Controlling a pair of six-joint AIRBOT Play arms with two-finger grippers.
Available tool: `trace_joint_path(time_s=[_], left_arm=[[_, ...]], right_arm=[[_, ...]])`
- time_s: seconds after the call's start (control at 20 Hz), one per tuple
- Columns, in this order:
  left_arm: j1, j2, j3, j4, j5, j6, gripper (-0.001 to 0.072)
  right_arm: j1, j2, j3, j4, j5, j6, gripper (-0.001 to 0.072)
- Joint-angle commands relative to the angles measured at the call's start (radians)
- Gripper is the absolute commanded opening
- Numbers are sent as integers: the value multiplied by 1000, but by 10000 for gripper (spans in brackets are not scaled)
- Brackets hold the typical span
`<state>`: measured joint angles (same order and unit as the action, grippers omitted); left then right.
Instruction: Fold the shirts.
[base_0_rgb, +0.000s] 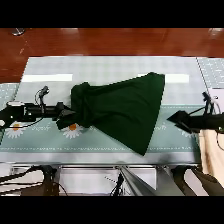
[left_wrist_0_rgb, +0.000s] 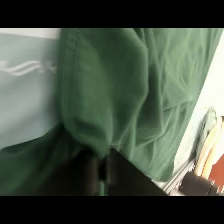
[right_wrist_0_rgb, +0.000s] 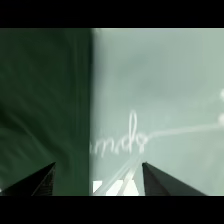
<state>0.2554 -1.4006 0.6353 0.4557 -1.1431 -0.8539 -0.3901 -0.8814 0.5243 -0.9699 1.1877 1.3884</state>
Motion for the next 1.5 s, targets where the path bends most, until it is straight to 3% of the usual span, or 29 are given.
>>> trace_joint_path(time_s=[0.0, 0.25, 0.6, 0.85, 0.9, 0.95, 1.0, 1.2, 1.35, 1.45], left_arm=[[-29, -26, 8, -49, -13, 76, 22], [-23, -26, 22, -53, -13, 72, 22], [-25, -26, 22, -53, -20, 72, 22], [-44, -26, 21, -54, -19, 72, 22], [-48, -26, 21, -55, -20, 72, 22], [-50, -26, 21, -58, -20, 72, 22], [-50, -26, 21, -77, -24, 72, 21], [-49, 56, 69, -358, -88, 129, 21], [-20, 212, 236, -577, -84, 116, 21], [19, 318, 414, -613, -26, 56, 20]], right_arm=[[-3, 30, -111, 20, 95, -15, 619], [129, 3, -165, 27, 120, -27, 619], [446, -191, -137, 218, -88, -13, 618], [612, -340, -3, 297, -177, -14, 609], [641, -367, 39, 297, -186, -16, 538], [663, -389, 79, 297, -193, -27, 378], [678, -409, 125, 297, -194, -69, 53], [670, -391, 359, 206, -136, -99, 29], [561, -322, 729, -53, -54, 45, 29], [473, -277, 1032, -150, 10, 77, 29]])
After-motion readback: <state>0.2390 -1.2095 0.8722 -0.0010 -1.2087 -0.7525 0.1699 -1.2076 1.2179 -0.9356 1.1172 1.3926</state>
